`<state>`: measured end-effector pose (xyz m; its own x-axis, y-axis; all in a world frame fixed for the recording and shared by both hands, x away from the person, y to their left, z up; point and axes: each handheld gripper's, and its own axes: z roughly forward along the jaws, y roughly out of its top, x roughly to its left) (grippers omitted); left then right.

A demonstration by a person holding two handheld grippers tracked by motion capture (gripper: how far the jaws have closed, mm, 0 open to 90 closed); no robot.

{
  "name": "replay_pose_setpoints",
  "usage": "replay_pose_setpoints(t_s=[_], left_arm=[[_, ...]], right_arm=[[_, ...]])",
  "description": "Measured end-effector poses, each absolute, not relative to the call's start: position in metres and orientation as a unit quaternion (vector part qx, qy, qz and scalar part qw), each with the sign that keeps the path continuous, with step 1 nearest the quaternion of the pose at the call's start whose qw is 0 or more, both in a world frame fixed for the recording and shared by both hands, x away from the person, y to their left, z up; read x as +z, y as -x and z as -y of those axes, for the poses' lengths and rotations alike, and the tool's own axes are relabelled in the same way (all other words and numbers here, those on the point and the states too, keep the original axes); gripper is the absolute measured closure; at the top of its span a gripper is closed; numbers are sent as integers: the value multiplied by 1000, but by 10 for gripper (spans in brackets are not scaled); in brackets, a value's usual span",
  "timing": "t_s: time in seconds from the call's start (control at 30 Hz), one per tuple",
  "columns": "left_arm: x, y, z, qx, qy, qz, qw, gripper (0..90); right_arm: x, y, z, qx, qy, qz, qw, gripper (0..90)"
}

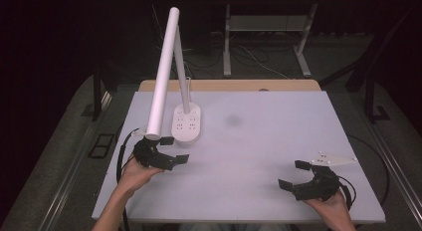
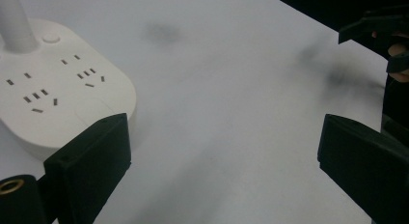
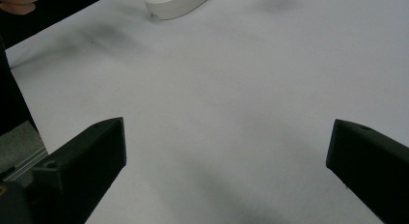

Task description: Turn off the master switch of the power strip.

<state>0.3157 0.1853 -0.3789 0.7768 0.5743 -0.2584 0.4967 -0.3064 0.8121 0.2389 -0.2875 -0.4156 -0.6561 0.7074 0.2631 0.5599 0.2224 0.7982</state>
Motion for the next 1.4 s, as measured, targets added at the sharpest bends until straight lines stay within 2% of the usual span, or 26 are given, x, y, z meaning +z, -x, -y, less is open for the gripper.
replay_pose_setpoints(t_s=[1.4], left_arm=[[-355, -381, -207, 59, -805, -374, 457, 49]], right_arm=[[-417, -238, 289, 470, -410, -777, 86, 0]])
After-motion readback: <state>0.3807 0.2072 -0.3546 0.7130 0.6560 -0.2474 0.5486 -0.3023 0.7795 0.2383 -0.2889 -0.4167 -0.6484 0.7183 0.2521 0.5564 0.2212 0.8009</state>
